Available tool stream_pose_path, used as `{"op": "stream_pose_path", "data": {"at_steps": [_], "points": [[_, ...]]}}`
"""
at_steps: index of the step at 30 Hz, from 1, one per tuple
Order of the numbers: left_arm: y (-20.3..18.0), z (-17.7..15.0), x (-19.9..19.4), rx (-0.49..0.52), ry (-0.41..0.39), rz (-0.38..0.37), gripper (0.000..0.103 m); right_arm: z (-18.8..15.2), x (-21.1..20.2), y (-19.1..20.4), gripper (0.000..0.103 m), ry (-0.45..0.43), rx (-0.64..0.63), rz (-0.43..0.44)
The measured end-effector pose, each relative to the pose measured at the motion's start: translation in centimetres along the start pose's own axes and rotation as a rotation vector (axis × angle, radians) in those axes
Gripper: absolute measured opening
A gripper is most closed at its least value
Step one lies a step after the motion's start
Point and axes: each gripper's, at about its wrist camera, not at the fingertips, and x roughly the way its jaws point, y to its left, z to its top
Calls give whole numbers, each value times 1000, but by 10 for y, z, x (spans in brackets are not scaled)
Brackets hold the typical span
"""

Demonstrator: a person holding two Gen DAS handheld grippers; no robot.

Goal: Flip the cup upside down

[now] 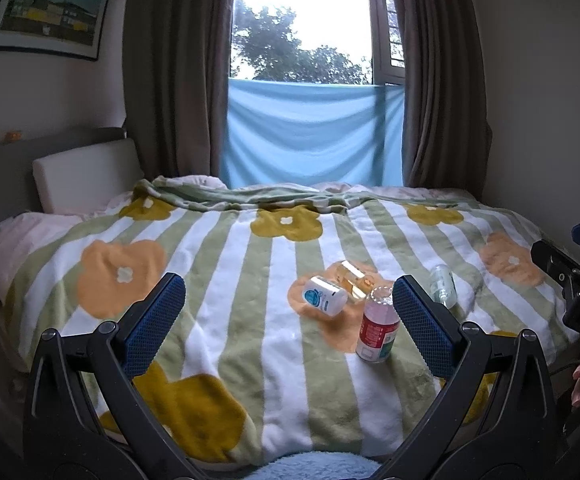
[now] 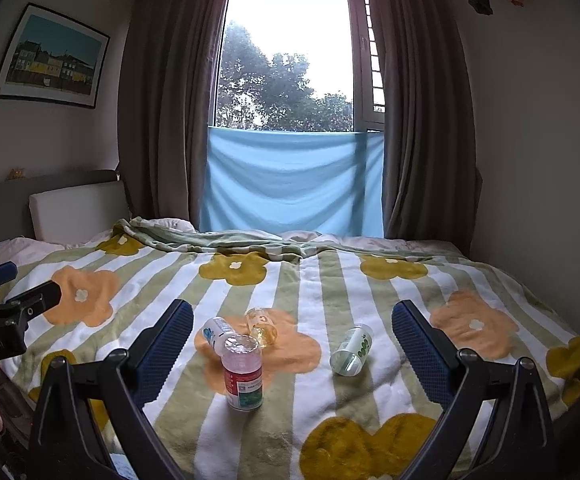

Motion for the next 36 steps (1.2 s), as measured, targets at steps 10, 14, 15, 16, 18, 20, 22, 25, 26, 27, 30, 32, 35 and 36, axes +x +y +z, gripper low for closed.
{"op": "stream_pose_path", "data": {"at_steps": [10, 14, 15, 16, 18, 20, 22, 25, 26, 27, 30, 32, 35, 36], "points": [[0, 1, 0, 3, -6, 1, 103, 1, 1, 0, 100, 4, 6, -5], [-1, 1, 0, 4, -5, -1, 103, 1, 2, -1, 100, 4, 7, -7], [-1, 1, 0, 4, -7, 1, 103, 1, 2, -1, 100, 3, 8, -8], [-1, 1, 0, 5, -8, 2, 103, 1, 2, -1, 100, 2, 10, -8], [-1, 1, 0, 5, -8, 2, 103, 1, 3, -2, 100, 2, 10, -10], [-1, 2, -1, 5, -13, 2, 103, 0, 1, -2, 100, 3, 11, -11], [-1, 2, -1, 4, -13, 1, 103, 1, 2, -2, 100, 2, 12, -10], [-1, 2, -1, 6, -13, 0, 103, 0, 1, -2, 100, 2, 10, -11], [-1, 1, -1, 6, -13, 1, 103, 0, 1, -2, 100, 1, 11, -12], [-1, 1, -1, 6, -14, 3, 103, 1, 1, -2, 100, 2, 13, -12], [-2, 2, -2, 6, -14, -1, 103, 1, 2, -2, 100, 2, 11, -15], [-2, 2, -2, 7, -16, -1, 103, 1, 2, -2, 100, 2, 13, -13], [-5, 3, -4, 14, -24, 5, 103, 1, 1, -2, 100, 1, 13, -16], [-5, 4, -4, 17, -29, 8, 103, 1, 1, -2, 100, 1, 15, -17]]}}
